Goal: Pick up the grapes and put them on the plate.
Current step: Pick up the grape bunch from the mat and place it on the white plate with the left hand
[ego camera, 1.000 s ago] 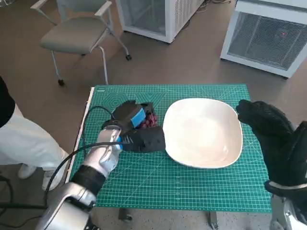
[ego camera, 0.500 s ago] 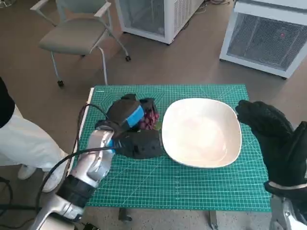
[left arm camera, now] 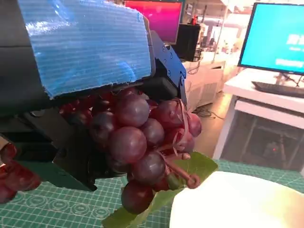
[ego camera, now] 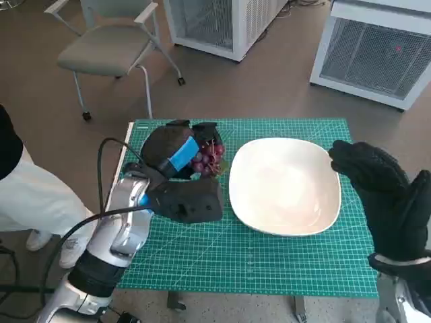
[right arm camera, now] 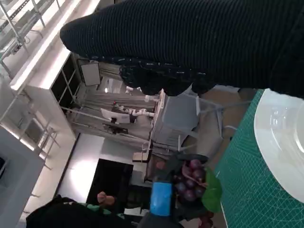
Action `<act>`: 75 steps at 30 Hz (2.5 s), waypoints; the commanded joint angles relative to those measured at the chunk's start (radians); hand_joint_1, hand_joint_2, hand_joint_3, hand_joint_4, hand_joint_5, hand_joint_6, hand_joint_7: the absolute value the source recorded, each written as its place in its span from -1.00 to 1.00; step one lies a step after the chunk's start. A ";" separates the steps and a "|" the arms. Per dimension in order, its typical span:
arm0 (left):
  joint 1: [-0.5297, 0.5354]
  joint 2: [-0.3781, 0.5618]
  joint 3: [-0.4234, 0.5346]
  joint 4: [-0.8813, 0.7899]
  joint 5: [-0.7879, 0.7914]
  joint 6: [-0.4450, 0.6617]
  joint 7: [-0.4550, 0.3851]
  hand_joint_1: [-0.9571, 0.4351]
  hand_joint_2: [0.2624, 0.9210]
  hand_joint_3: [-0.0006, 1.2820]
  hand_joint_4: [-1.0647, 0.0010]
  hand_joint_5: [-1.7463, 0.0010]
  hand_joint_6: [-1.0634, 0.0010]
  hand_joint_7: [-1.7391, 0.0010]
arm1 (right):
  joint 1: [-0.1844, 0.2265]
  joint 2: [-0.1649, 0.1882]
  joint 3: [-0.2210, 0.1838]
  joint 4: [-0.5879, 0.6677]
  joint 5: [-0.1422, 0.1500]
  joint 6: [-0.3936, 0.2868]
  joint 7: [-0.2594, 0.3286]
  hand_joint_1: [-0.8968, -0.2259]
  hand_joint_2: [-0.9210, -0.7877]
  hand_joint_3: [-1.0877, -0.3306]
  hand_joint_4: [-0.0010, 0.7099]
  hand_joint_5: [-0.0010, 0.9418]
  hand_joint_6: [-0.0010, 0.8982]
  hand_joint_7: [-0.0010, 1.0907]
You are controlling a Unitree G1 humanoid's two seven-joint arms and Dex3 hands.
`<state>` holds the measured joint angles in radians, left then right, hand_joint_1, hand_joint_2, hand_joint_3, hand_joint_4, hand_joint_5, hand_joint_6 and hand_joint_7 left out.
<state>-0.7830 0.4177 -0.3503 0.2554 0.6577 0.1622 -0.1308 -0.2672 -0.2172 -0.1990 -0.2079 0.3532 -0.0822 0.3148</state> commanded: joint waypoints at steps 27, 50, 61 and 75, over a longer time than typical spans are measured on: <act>-0.218 -0.220 -0.097 0.121 0.032 -0.017 -0.056 0.38 0.21 -0.10 -0.13 -0.67 -0.22 -0.29 | 0.041 0.008 -0.002 -0.028 0.003 0.015 -0.019 0.01 -1.00 0.39 0.31 -0.93 -0.72 0.46; -0.362 -0.363 -0.148 0.417 0.010 -0.164 -0.017 0.38 -0.23 0.48 0.24 -0.98 -0.10 -0.58 | 0.063 0.005 -0.015 -0.048 0.003 0.013 -0.028 0.03 -1.00 0.39 0.30 -0.94 -0.73 0.49; -0.342 -0.380 -0.152 0.446 0.008 -0.179 -0.004 0.38 -0.07 0.33 0.26 -0.97 -0.13 -0.48 | 0.069 0.005 -0.016 -0.049 -0.011 0.002 -0.034 0.03 -1.00 0.38 0.29 -0.94 -0.74 0.50; -0.372 -0.406 -0.137 0.552 -0.031 -0.167 -0.048 0.38 0.45 -0.17 0.20 -0.78 0.00 -0.31 | 0.067 0.005 -0.013 -0.028 -0.012 -0.019 -0.027 0.04 -1.00 0.37 0.30 -0.93 -0.75 0.51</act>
<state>-1.1192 0.0249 -0.4953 0.7874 0.6460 -0.0104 -0.1516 -0.2174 -0.2144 -0.2146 -0.2521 0.3478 -0.1043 0.2904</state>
